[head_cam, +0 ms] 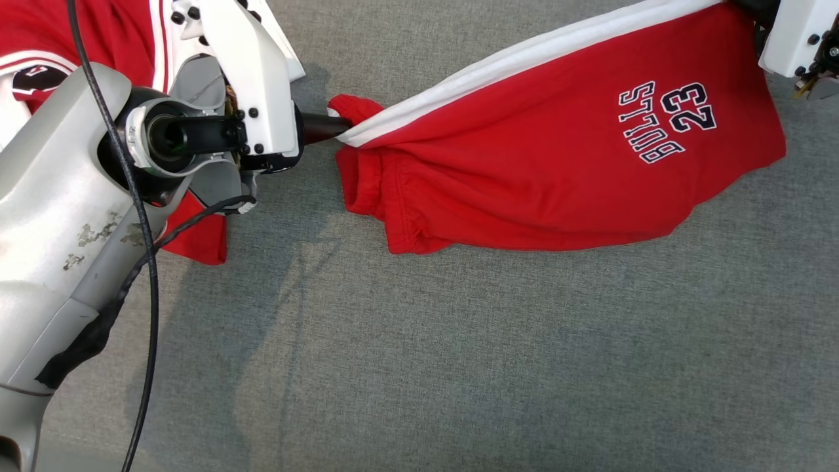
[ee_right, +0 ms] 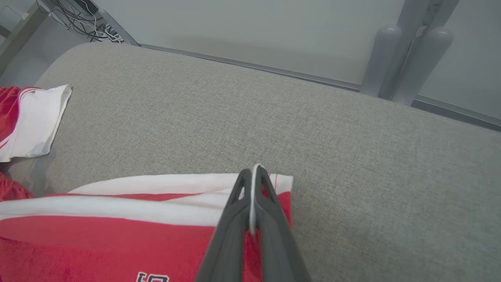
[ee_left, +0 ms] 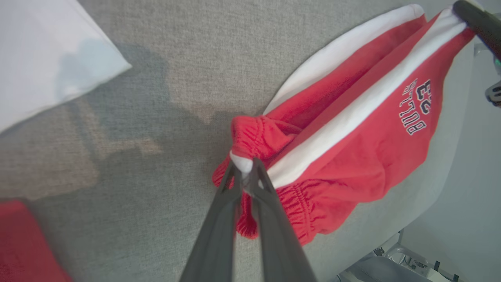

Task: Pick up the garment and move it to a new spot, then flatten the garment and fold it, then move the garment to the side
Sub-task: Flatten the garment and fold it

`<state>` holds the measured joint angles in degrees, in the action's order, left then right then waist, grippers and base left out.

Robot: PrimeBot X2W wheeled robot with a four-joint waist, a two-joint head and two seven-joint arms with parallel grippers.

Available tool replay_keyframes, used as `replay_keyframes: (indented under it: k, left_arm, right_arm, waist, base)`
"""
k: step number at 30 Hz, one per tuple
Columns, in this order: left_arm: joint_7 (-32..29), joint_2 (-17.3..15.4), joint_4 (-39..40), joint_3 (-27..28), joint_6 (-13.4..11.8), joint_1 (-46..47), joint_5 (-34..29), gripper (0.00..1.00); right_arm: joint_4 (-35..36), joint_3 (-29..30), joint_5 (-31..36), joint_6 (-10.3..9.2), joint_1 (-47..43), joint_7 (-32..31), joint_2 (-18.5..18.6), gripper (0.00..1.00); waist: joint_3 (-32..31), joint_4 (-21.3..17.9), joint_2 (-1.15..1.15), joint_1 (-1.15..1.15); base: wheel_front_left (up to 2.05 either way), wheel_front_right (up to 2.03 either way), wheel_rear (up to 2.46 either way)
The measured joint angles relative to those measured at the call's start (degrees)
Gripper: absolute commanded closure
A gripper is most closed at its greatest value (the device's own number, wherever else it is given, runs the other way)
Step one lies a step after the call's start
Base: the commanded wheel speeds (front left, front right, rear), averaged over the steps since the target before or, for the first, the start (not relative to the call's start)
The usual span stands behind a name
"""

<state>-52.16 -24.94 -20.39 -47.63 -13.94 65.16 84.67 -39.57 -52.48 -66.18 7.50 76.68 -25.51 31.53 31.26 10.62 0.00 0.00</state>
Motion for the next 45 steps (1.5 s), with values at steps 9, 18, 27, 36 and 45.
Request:
replay_keyframes:
  k: [9,18,27,36,45]
  left_arm:
    - [0.3,0.9,-0.7,0.1,0.0,0.8,-0.1,1.00]
    - [0.4,1.1,-2.5,-0.4,0.9,0.8,-0.6,0.00]
    - [3.4,0.5,-4.5,0.4,3.2,-0.5,-1.1,0.00]
    - [13.6,-2.9,-1.3,1.5,9.0,-3.9,-5.8,0.00]
    - [27.7,-5.6,6.5,2.8,9.5,-13.3,-10.6,0.00]
  right_arm:
    - [-1.9,-2.9,-1.7,0.00,1.6,2.8,-0.4,0.70]
    - [-2.5,-5.6,-3.2,0.00,1.7,7.4,-0.6,0.00]
    - [-2.2,-6.2,-6.0,0.00,-0.5,18.9,-0.1,0.00]
    - [0.2,-7.0,-9.7,0.00,-6.3,27.5,3.1,0.00]
    - [-3.0,-9.5,-12.7,0.00,-12.0,30.1,4.7,0.00]
  waist:
    - [1.0,0.4,0.00,0.00]
    - [-0.7,0.0,0.00,0.00]
    - [-5.2,-0.5,0.00,0.00]
    - [-10.4,-0.4,0.00,0.00]
    - [-13.7,1.0,0.00,0.00]
  base:
    - [0.00,0.00,0.00]
    - [0.00,0.00,0.00]
    - [0.00,0.00,0.00]
    - [0.00,0.00,0.00]
    - [0.00,0.00,0.00]
